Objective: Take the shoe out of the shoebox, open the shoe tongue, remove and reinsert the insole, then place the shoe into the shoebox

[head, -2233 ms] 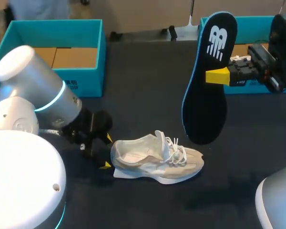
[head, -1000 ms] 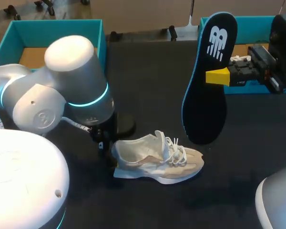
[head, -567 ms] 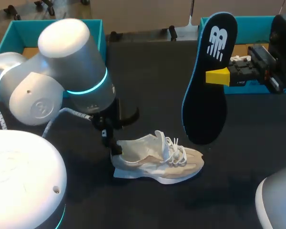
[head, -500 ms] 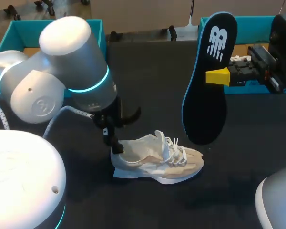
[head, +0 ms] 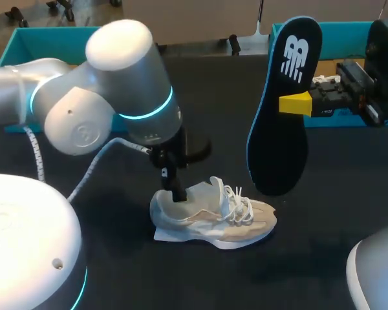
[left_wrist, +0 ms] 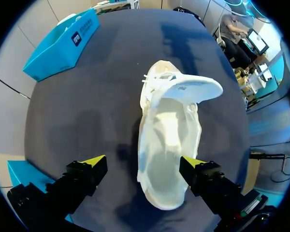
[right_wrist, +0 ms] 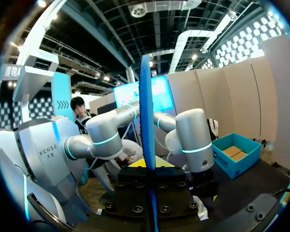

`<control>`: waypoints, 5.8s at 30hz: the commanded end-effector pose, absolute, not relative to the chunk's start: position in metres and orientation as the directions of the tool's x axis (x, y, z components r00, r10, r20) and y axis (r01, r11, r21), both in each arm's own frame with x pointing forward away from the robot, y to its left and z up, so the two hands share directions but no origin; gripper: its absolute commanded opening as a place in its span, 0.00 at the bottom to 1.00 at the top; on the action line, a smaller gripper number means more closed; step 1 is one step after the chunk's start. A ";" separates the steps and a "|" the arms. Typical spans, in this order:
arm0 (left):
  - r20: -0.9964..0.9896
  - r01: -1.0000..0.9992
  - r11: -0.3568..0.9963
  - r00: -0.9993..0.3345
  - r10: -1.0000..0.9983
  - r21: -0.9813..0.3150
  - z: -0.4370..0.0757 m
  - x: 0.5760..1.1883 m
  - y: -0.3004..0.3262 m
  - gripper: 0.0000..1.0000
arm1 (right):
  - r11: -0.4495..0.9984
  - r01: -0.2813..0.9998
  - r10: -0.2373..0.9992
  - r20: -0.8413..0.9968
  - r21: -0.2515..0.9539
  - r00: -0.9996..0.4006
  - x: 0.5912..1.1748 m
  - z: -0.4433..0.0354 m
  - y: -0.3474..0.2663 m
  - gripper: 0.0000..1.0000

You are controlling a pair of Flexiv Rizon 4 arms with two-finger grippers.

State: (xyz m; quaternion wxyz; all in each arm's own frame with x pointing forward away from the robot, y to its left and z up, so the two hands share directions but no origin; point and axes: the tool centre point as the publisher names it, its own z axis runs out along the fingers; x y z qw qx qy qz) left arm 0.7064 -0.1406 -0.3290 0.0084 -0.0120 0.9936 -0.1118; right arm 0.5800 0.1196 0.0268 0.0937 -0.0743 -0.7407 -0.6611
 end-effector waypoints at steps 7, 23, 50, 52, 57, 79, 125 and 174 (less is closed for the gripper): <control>-0.021 -0.008 0.981 -1.000 -0.012 -0.194 -0.366 0.706 -0.155 0.95 | 0.118 0.235 -0.017 0.238 0.965 -0.971 0.582 0.028 0.122 0.00; -0.031 -0.038 0.987 -0.999 -0.043 -0.158 -0.379 0.703 -0.159 0.37 | 0.118 0.235 -0.017 0.238 0.965 -0.971 0.582 0.028 0.122 0.00; -0.013 -0.049 0.992 -0.999 -0.051 -0.120 -0.392 0.708 -0.162 0.29 | 0.118 0.235 -0.017 0.238 0.965 -0.971 0.582 0.028 0.122 0.00; -0.007 -0.053 0.992 -0.998 -0.054 -0.116 -0.394 0.709 -0.163 0.04 | 0.118 0.235 -0.017 0.238 0.965 -0.971 0.582 0.028 0.122 0.00; -0.018 -0.035 0.992 -0.999 -0.037 -0.124 -0.391 0.707 -0.160 0.00 | 0.118 0.235 -0.017 0.238 0.965 -0.971 0.582 0.028 0.122 0.00; -0.205 0.433 0.857 -0.899 0.387 -0.281 -0.324 0.697 -0.138 0.00 | 0.118 0.235 -0.017 0.238 0.965 -0.971 0.582 0.028 0.122 0.00; -0.295 0.946 0.297 -0.323 0.899 -0.131 -0.289 0.684 -0.143 0.00 | 0.118 0.235 -0.017 0.238 0.965 -0.971 0.582 0.028 0.122 0.00; -0.122 0.985 0.147 -0.157 0.980 -0.086 -0.370 0.689 -0.184 0.00 | 0.118 0.235 -0.017 0.238 0.965 -0.971 0.582 0.028 0.122 0.00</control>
